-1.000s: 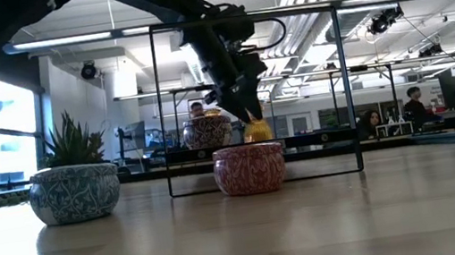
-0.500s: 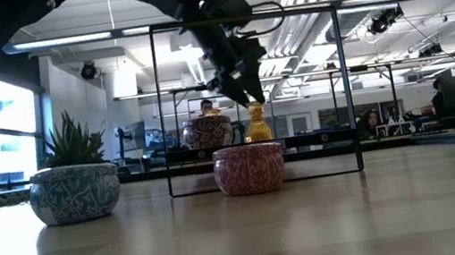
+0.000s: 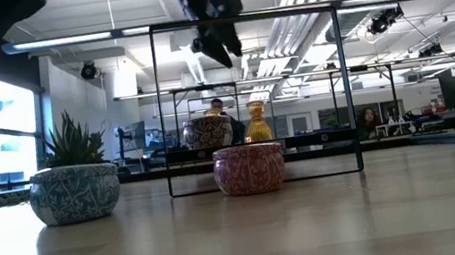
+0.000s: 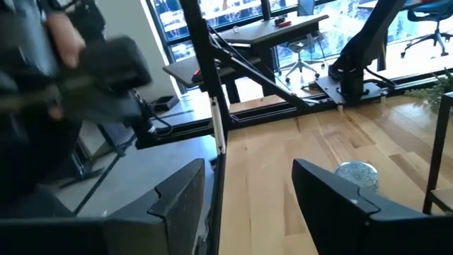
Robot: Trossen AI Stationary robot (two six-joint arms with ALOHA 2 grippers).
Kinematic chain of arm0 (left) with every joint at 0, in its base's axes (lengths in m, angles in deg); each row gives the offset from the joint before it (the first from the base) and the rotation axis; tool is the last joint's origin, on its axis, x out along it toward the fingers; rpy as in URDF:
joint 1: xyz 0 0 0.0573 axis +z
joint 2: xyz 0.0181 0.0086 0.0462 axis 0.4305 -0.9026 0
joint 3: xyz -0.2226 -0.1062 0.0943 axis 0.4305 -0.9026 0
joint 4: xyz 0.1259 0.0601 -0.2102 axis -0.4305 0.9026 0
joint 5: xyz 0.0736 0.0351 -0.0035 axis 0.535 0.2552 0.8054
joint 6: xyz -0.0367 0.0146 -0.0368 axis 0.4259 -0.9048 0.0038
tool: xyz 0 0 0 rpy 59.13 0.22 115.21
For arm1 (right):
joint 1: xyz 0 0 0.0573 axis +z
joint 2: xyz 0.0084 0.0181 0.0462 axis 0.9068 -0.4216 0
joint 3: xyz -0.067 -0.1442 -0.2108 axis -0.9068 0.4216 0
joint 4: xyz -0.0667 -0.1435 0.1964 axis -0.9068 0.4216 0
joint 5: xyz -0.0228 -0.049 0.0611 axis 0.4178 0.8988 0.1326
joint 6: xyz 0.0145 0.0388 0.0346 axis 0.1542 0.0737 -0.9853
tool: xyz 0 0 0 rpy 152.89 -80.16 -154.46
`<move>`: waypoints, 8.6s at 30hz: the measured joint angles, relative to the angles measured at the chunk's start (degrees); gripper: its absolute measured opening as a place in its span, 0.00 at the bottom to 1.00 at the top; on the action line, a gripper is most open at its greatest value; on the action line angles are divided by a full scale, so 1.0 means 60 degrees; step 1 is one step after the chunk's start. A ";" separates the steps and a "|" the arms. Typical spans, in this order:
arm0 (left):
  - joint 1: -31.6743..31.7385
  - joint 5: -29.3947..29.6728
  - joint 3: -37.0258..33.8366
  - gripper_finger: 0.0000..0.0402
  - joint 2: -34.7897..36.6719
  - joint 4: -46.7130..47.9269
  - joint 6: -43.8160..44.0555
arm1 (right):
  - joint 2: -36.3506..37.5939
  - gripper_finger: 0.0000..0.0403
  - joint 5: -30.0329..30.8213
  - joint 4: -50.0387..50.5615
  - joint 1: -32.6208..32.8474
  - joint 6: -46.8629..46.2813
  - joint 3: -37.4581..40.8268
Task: Pick & Place candle stick holders
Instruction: Put the blue scented candle on the shelf
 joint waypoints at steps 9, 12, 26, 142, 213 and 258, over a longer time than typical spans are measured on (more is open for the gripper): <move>-0.0338 -0.0915 0.0172 0.63 0.0965 0.1962 -0.0212 | 0.0010 0.52 -0.0452 0.0012 0.0003 0.0718 0.0007; -0.0727 -0.0959 0.0172 0.63 0.1129 0.3118 -0.0259 | 0.0139 0.52 -0.0844 0.0076 0.0102 0.1154 0.0007; -0.3935 -0.2601 -0.0065 0.63 0.1653 0.3335 0.1123 | 0.1399 0.49 0.0984 0.2749 0.1662 0.1292 0.0007; -0.7990 0.1622 -1.0438 0.94 0.5125 -0.2758 0.4968 | 0.1566 0.35 -0.2070 0.5309 0.0492 0.1225 -0.0004; -0.7369 0.0409 -1.2359 0.71 0.3442 -0.6041 0.5065 | 0.1566 0.35 -0.1878 0.5303 0.0484 0.1159 0.0000; -0.8312 -0.1879 -1.0825 0.70 0.3508 -0.8802 0.4947 | 0.1563 0.35 -0.1822 0.5297 0.0470 0.1258 0.0004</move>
